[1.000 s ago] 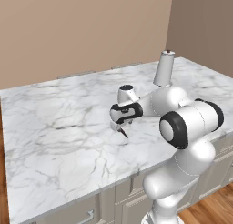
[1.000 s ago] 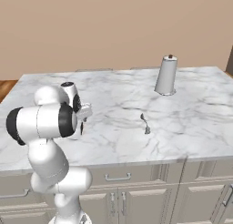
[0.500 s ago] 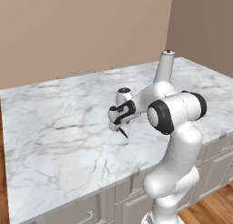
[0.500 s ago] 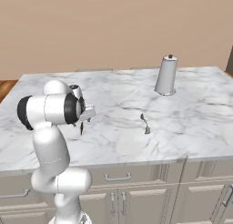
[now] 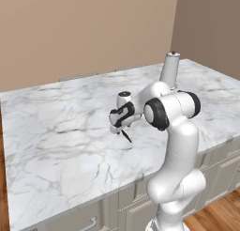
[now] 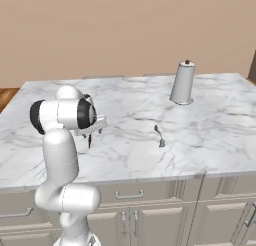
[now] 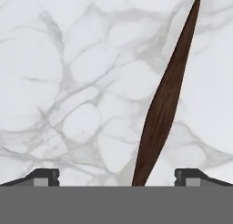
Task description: Organize the utensils by type. Pick up the wooden spoons from the counter and place them in the open cabinet. Then pick up the metallic utensils from the counter and place them in the open drawer.
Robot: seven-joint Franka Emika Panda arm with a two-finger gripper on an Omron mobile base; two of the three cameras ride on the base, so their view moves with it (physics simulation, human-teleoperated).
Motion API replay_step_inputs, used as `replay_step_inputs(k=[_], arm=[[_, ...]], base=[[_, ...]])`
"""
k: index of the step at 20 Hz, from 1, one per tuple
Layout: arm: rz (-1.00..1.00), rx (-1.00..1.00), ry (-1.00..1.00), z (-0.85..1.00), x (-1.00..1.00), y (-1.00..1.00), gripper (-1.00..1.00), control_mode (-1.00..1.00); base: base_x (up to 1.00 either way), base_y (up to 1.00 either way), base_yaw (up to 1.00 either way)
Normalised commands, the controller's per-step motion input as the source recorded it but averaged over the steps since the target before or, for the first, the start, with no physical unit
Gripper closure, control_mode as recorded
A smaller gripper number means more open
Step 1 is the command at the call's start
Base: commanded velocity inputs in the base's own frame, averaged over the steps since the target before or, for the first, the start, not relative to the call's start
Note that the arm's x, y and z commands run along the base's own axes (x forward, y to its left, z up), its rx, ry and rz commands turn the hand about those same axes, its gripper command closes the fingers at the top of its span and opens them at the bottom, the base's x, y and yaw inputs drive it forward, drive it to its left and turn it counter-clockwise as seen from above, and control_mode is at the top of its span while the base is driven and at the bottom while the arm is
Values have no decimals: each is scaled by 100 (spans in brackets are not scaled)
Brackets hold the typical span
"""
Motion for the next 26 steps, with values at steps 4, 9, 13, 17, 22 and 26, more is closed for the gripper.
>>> replay_step_inputs(k=[4,9,13,17,22,26], arm=[[-1,0,0,-25,26,10,-100,-100],[-3,0,-1,-33,9,5,100,-100],[-10,0,-2,-47,0,2,100,-100],[-13,2,0,-51,0,0,100,-100],[-11,3,0,-49,-3,-1,100,-100],[-12,2,-4,-41,-15,0,100,-100]], base=[[0,0,0],[0,0,0],[0,0,0],[0,0,0],[0,0,0],[0,0,0]])
